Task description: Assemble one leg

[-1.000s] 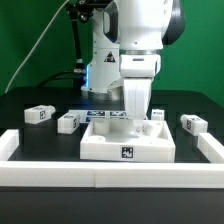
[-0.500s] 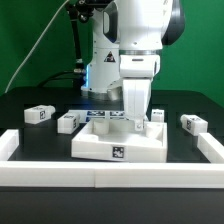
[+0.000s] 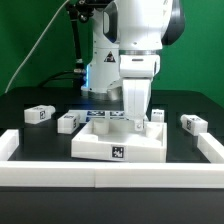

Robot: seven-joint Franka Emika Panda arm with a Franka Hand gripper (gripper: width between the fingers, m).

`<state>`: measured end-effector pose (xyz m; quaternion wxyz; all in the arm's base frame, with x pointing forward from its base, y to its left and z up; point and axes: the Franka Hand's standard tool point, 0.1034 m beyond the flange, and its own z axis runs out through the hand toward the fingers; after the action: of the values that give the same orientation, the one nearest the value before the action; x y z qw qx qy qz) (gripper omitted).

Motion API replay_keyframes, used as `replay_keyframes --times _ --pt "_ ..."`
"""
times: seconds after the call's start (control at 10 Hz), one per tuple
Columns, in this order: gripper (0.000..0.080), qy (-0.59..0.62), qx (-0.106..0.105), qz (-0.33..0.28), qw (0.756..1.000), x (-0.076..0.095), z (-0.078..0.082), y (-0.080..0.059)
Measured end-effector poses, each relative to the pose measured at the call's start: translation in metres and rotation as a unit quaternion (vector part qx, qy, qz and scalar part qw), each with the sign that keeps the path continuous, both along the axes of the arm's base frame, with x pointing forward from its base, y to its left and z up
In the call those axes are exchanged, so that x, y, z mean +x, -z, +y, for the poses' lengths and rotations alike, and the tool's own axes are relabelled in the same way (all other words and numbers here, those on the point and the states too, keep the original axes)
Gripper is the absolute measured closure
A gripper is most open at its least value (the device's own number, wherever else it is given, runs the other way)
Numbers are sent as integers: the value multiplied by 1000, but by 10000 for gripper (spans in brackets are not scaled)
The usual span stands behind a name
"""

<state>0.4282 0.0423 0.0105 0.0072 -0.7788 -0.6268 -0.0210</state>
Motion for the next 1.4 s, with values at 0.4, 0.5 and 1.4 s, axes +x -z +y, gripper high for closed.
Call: replay_keyframes --times 0.4,0.5,1.4 --pt "741 -53 -18 37 998 18 0 -3" --pt "741 -55 -19 37 998 22 0 -4" --pt "741 -94 -12 15 995 62 25 -1"
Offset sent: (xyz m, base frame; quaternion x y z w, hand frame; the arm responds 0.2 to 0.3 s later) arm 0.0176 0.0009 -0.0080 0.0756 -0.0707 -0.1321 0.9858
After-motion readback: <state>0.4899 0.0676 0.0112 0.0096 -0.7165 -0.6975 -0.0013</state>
